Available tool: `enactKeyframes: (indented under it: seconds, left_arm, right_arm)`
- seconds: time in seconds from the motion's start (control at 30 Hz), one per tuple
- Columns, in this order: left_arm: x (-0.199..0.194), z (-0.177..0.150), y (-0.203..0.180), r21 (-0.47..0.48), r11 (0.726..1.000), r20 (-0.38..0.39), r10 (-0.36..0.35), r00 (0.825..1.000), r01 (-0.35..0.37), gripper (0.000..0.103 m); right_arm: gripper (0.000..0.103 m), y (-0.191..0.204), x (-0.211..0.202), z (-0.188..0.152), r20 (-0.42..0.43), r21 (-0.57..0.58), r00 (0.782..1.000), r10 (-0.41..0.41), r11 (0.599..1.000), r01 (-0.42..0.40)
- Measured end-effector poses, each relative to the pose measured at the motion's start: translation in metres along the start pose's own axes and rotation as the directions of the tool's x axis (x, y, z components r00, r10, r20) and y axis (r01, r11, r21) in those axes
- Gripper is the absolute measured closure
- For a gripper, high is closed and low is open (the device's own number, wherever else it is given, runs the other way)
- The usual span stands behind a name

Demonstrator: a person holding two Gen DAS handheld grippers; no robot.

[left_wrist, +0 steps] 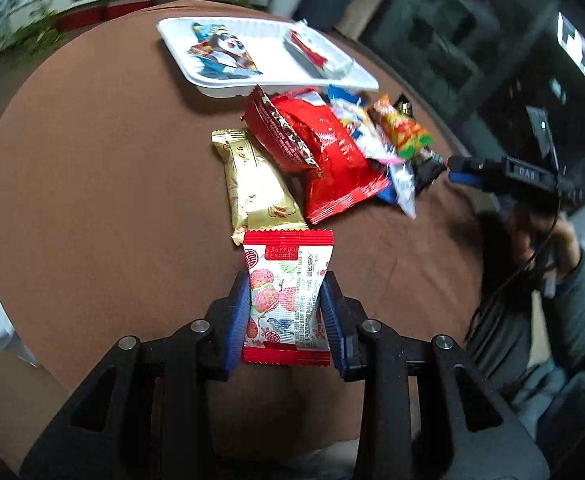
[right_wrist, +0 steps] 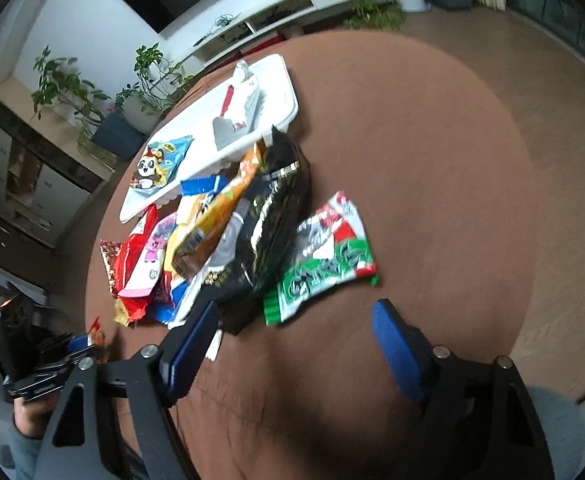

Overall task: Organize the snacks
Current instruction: 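Grasp the red-and-white square packet with the left gripper, then lift the square packet with the left gripper while the right gripper grasps the black packet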

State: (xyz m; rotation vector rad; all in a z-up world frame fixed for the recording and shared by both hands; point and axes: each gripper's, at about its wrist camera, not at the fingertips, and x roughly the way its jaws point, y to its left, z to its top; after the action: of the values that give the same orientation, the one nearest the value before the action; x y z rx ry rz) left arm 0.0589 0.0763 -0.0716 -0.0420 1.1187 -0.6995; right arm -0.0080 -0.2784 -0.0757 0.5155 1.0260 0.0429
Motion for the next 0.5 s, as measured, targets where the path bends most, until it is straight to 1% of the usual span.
enactKeyframes:
  seconds: [0.03, 0.1, 0.17, 0.23, 0.37, 0.47, 0.5]
  left_arm:
    - [-0.002, -0.003, 0.0, -0.016, 1.0, 0.012, -0.007, 1.0, 0.007, 0.071]
    - [-0.002, -0.004, -0.003, -0.041, 0.999, 0.032, -0.022, 0.999, 0.023, 0.071]
    - [-0.003, -0.006, -0.005, -0.053, 0.998, 0.044, -0.03, 0.999, 0.032, 0.071]
    - [-0.004, -0.009, -0.008, -0.065, 0.997, 0.056, -0.037, 0.998, 0.04, 0.071]
    - [-0.003, -0.012, -0.011, -0.079, 0.996, 0.064, -0.042, 0.997, 0.047, 0.071]
    - [-0.002, -0.012, -0.011, -0.078, 0.996, 0.062, -0.041, 0.997, 0.045, 0.071]
    - [-0.002, -0.013, -0.011, -0.078, 0.996, 0.062, -0.042, 0.997, 0.047, 0.071]
  right_arm:
    - [0.022, 0.003, -0.002, 0.003, 0.009, -0.011, 1.0, 0.008, 1.0, -0.007]
    - [0.024, 0.011, -0.003, 0.011, 0.023, -0.046, 1.0, -0.002, 0.999, 0.003]
    - [0.033, 0.016, 0.002, 0.02, 0.023, -0.071, 1.0, -0.012, 0.997, 0.014]
    - [0.039, 0.024, 0.011, 0.03, 0.001, -0.092, 1.0, -0.024, 0.995, 0.024]
    - [0.041, 0.038, 0.029, 0.041, -0.058, -0.139, 0.996, -0.065, 0.989, 0.056]
    - [0.044, 0.04, 0.042, 0.043, -0.105, -0.163, 0.989, -0.106, 0.983, 0.088]
    - [0.044, 0.039, 0.043, 0.043, -0.111, -0.166, 0.988, -0.109, 0.982, 0.089]
